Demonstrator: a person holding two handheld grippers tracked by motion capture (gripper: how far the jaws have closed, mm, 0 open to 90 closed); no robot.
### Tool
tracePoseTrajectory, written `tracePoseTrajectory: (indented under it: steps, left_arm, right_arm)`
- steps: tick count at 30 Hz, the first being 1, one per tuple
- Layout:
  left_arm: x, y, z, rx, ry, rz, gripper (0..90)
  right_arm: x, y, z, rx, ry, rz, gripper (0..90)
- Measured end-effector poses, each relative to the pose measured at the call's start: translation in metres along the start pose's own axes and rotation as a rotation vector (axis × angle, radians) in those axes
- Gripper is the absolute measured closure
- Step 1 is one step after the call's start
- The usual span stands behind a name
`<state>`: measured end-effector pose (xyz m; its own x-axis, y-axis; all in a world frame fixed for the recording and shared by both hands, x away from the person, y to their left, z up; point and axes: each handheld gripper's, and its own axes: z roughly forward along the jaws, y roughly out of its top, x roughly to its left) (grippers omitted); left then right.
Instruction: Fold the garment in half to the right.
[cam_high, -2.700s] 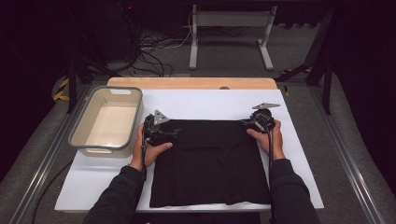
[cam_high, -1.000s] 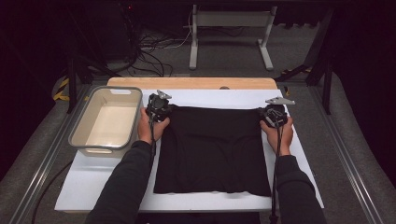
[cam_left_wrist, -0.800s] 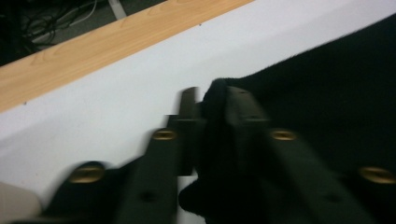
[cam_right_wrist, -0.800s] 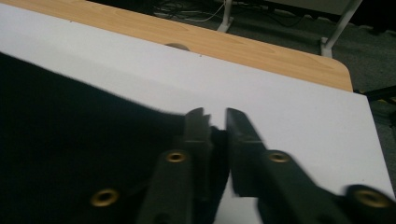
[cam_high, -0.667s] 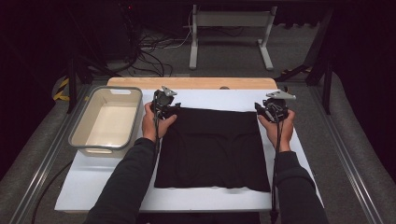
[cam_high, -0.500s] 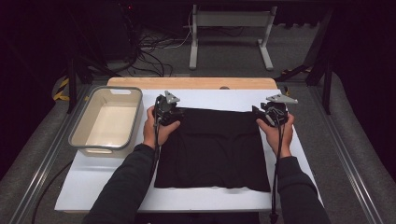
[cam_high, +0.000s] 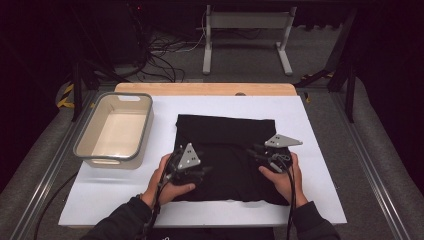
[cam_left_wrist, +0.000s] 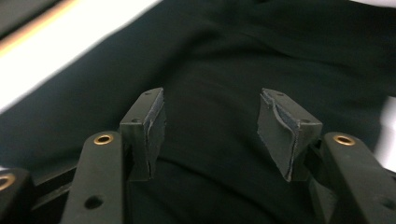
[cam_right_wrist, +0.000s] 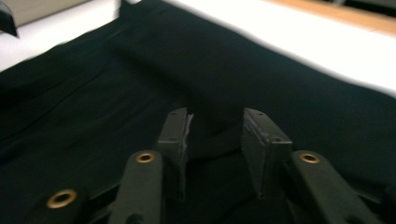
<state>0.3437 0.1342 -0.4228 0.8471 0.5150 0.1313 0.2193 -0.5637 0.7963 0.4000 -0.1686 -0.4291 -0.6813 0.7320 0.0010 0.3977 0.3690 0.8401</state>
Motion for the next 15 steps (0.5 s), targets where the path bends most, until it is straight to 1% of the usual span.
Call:
tracePoseTrajectory:
  steps: [1, 2, 3, 4, 5, 6, 7, 8, 9, 10, 12, 14, 15]
  left_arm:
    - [-0.006, -0.004, 0.0, 0.016, -0.027, 0.021, 50.6]
    - [-0.006, -0.004, 0.0, 0.016, -0.027, 0.021, 51.3]
    - [-0.014, -0.013, 0.0, 0.038, -0.069, 0.044, 52.0]
    - [-0.016, -0.018, 0.0, 0.053, -0.09, 0.05, 55.3]
    - [-0.017, -0.022, 0.001, 0.063, -0.109, 0.034, 57.8]
    - [-0.018, -0.026, 0.002, 0.068, -0.14, 0.015, 59.3]
    - [-0.019, -0.03, 0.003, 0.081, -0.166, 0.015, 62.5]
    - [-0.021, -0.033, 0.005, 0.095, -0.174, 0.032, 64.6]
    - [-0.022, -0.035, 0.006, 0.115, -0.18, 0.042, 66.8]
    - [-0.023, -0.038, 0.006, 0.117, -0.2, 0.03, 69.4]
    - [-0.022, -0.039, 0.006, 0.11, -0.214, 0.03, 74.1]
    - [-0.022, -0.039, 0.007, 0.104, -0.225, 0.022, 80.5]
    - [-0.022, -0.039, 0.007, 0.098, -0.228, 0.008, 83.7]
  right_arm:
    - [0.005, -0.002, 0.001, 0.014, 0.012, -0.016, 64.5]
    - [0.009, -0.004, 0.003, 0.029, 0.011, -0.036, 64.3]
    - [0.012, -0.006, 0.004, 0.043, 0.013, -0.042, 64.1]
    - [0.013, -0.007, 0.006, 0.054, 0.018, -0.036, 64.1]
    - [0.013, -0.009, 0.008, 0.061, 0.013, -0.031, 64.1]
    - [0.013, -0.01, 0.009, 0.067, 0.008, -0.018, 64.1]
    - [0.012, -0.011, 0.011, 0.076, 0.018, 0.002, 64.1]
    - [0.013, -0.012, 0.014, 0.091, 0.022, 0.003, 64.0]
    - [0.013, -0.012, 0.017, 0.111, 0.002, -0.015, 63.4]
    - [0.014, -0.013, 0.02, 0.126, -0.015, -0.028, 63.7]
    - [0.012, -0.016, 0.024, 0.146, -0.008, -0.012, 64.8]
    - [0.011, -0.018, 0.025, 0.14, -0.009, -0.008, 70.4]
    - [0.011, -0.017, 0.025, 0.144, -0.012, -0.016, 75.6]
